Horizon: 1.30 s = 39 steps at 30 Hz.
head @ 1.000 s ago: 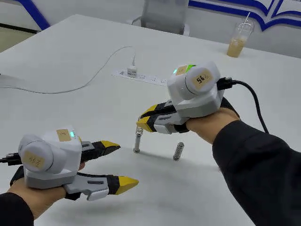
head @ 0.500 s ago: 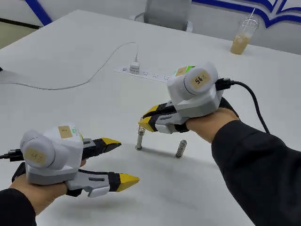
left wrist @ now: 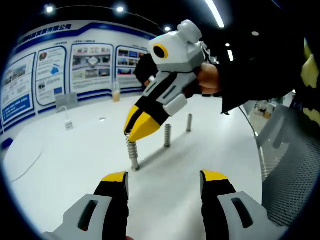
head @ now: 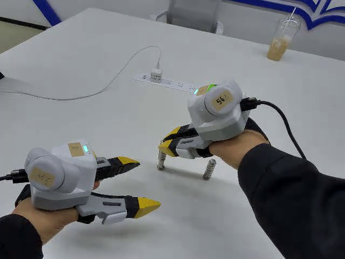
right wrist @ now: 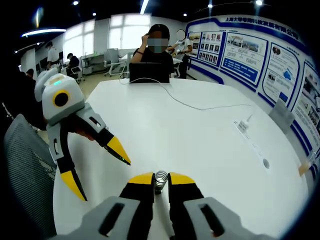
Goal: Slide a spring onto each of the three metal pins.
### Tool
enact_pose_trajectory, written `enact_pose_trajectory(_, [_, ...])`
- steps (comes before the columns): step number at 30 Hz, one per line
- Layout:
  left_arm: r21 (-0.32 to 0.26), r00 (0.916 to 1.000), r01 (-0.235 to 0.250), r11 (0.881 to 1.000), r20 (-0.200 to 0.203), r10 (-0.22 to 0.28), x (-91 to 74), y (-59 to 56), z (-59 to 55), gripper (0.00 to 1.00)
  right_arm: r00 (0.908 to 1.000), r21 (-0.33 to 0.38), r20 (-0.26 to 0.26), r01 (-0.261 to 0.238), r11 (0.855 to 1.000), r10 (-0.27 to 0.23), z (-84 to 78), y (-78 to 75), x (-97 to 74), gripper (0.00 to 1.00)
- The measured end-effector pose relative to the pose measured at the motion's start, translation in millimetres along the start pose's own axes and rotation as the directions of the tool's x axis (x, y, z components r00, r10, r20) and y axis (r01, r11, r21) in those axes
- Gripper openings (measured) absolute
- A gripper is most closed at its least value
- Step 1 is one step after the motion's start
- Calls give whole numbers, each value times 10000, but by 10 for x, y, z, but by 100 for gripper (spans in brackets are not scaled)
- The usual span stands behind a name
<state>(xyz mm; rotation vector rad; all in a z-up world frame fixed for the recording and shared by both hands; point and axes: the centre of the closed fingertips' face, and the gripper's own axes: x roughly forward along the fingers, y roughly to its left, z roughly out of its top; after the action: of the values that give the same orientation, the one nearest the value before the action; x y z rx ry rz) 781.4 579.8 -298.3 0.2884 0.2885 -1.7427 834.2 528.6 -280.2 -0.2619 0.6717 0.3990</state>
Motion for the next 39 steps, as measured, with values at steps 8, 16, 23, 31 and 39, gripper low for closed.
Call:
enact_pose_trajectory(8, [-29, 10000, -8, 10000, 6, 8, 1, 5, -8, 59, 9999, 61, -157, -57, 10000, 58, -58, 29, 57, 12])
enact_pose_trajectory(16, [-30, 10000, -6, 10000, -23, 6, -4, 1, -16, 59, 9994, 141, -333, -108, 9998, 113, -120, 59, 107, 12])
enact_pose_trajectory(23, [-39, 10000, -16, 10000, -43, 16, -7, -4, -15, 59, 9987, 185, -489, -165, 9997, 174, -185, 82, 144, 12])
enact_pose_trajectory(31, [-20, 10000, -15, 10000, -39, 15, -6, -6, 1, 59, 9988, 227, -466, -150, 9996, 161, -179, 87, 136, 14])
enact_pose_trajectory(39, [11, 10000, -36, 10000, -12, 36, -13, -6, 35, 60, 9998, 224, -194, 42, 9997, -37, -109, 103, 32, 18])
